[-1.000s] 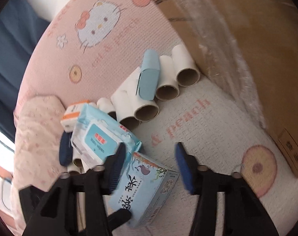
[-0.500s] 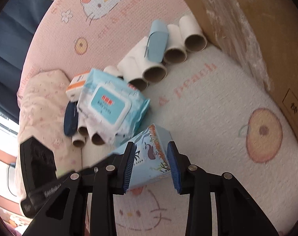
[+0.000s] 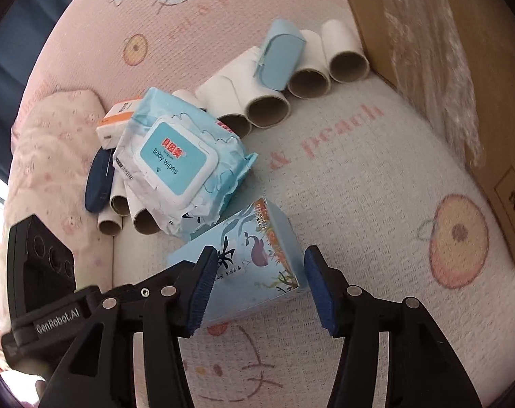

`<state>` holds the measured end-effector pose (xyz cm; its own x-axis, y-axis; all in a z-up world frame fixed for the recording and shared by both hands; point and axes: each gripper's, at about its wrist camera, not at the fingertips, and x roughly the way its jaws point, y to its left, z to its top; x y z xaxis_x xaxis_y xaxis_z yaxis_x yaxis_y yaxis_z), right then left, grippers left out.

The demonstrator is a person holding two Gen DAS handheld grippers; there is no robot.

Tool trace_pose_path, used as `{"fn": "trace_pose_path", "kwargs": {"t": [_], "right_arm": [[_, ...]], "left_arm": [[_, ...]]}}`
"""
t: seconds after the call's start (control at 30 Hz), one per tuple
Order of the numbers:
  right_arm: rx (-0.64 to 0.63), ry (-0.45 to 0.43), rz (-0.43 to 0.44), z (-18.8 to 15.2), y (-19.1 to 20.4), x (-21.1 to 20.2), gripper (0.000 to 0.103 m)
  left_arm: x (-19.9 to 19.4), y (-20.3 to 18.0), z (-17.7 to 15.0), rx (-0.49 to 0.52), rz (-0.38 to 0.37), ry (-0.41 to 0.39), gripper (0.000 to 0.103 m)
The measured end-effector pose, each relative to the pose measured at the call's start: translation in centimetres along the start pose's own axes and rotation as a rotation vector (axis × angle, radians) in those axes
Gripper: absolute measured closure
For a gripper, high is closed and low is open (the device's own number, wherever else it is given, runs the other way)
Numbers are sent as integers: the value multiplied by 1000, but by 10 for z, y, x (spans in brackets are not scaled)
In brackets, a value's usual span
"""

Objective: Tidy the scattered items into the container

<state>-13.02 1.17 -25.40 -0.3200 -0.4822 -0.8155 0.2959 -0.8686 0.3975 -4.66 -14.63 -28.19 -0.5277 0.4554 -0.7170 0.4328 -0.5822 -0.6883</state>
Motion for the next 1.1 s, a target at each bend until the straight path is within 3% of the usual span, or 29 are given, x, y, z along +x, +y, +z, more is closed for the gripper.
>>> {"fn": "trace_pose_path", "kwargs": {"t": [0.2,0.4,0.6,0.8,1.1], "right_arm": [[-48,-28,-1,0,9,-6,52],[-79,-130,-15,2,25,-33,52],[-106,-231,8,17,38,-71,52],[-201,-372,-38,40,64,-124,52],[-323,-507,-89,74,89,-185,52]], "left_arm": [[-10,-6,4,11,-6,-30,52],[-35,-29,7,78,-37,-75,53],[-66,-68,14,152,-93,-139,55],[-95,-119,18,234,-163,-215,56],[-125,-176,33,305,-265,-314,56]]}}
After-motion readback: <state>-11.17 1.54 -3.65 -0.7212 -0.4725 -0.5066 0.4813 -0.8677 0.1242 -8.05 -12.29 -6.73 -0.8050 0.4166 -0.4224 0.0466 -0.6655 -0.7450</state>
